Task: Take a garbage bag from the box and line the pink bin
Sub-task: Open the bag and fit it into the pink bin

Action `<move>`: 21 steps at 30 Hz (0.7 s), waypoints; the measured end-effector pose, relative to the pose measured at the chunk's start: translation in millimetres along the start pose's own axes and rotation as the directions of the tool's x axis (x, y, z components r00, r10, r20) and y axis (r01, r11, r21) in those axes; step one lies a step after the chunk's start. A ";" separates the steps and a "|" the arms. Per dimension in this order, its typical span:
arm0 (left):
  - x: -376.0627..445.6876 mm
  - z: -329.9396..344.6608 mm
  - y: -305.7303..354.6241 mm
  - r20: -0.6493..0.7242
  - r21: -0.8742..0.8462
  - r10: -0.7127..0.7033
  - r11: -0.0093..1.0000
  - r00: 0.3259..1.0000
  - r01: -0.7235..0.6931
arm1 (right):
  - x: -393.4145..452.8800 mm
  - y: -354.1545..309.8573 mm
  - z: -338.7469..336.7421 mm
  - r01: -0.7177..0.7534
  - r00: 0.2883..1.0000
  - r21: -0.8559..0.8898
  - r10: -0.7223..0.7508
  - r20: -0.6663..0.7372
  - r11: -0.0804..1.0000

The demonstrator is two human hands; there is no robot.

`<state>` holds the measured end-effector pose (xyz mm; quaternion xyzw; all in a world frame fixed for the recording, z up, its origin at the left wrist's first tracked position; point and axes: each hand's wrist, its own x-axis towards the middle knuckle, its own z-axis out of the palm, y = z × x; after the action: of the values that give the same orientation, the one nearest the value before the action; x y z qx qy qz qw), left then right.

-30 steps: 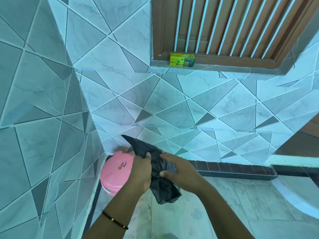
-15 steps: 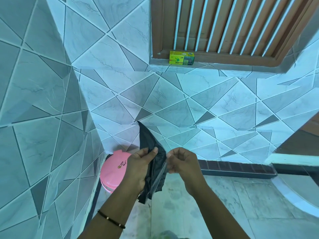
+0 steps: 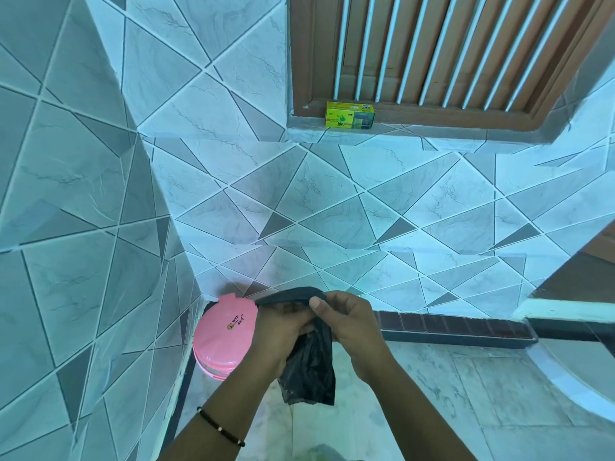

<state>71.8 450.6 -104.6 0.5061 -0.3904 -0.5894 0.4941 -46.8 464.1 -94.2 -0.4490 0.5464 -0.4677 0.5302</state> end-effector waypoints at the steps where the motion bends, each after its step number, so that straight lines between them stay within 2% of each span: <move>1: 0.5 -0.9 -0.5 0.006 0.054 0.019 0.998 1.000 -0.019 | 1.3 1.5 1.3 0.004 1.000 -0.018 -0.005 -0.017 1.000; 3: -1.3 -3.8 0.9 0.040 0.109 -0.007 0.994 0.999 0.002 | 5.2 4.2 2.0 0.005 0.998 -0.055 -0.009 -0.060 0.998; 5: -2.8 -8.5 3.6 0.099 0.080 -0.047 0.996 0.994 0.039 | 8.9 5.2 -0.4 -0.008 0.994 -0.060 0.001 -0.110 0.998; 7: 0.2 -17.7 7.7 0.109 0.035 -0.047 0.998 0.993 0.044 | 12.9 3.1 -8.8 -0.059 0.981 0.010 0.060 -0.187 0.998; 9: 6.6 -32.3 11.5 -0.001 -0.055 -0.073 0.996 0.997 0.073 | 17.3 -1.7 -22.1 -0.146 0.958 0.174 0.183 -0.223 0.974; 10: 10.5 -41.0 13.5 -0.070 -0.134 -0.108 0.986 0.992 0.098 | 20.7 -2.5 -30.0 -0.202 0.943 0.317 0.272 -0.194 0.927; 11: 14.3 -50.2 14.0 -0.118 -0.223 -0.148 0.967 0.982 0.119 | 24.5 -1.6 -37.0 -0.267 0.918 0.480 0.372 -0.138 0.836; 13: 19.3 -65.4 13.6 -0.115 -0.439 -0.236 0.883 0.965 0.164 | 30.0 5.9 -47.5 -0.347 0.861 0.709 0.508 -0.019 0.614; 14: 21.3 -72.4 12.3 -0.093 -0.561 -0.281 0.807 0.955 0.183 | 31.5 10.9 -49.9 -0.352 0.845 0.759 0.535 0.005 0.548; 16: 23.3 -85.3 10.6 -0.041 -0.745 -0.365 0.632 0.930 0.215 | 30.5 16.7 -51.4 -0.347 0.836 0.772 0.548 -0.002 0.532; 17: 23.3 -90.1 12.2 -0.026 -0.754 -0.387 0.612 0.922 0.236 | 28.7 14.9 -52.6 -0.334 0.846 0.757 0.533 -0.023 0.563; 18: 22.2 -92.8 14.7 -0.037 -0.697 -0.392 0.669 0.919 0.257 | 27.4 12.5 -53.2 -0.313 0.864 0.734 0.501 -0.043 0.603; 19: 21.3 -92.2 16.6 -0.073 -0.570 -0.368 0.778 0.927 0.265 | 25.9 7.8 -53.8 -0.294 0.879 0.705 0.472 -0.065 0.645; 20: 19.2 -87.2 19.5 -0.099 -0.382 -0.319 0.887 0.943 0.260 | 25.8 2.7 -51.8 -0.277 0.895 0.663 0.437 -0.084 0.696; 21: 15.0 -79.4 22.8 -0.083 -0.168 -0.261 0.955 0.962 0.245 | 26.3 -1.0 -47.3 -0.270 0.908 0.622 0.409 -0.089 0.735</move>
<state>154.1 434.4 -100.4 0.5415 -0.2487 -0.6495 0.4722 -95.0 439.7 -97.4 -0.0967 0.4992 -0.5567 0.6569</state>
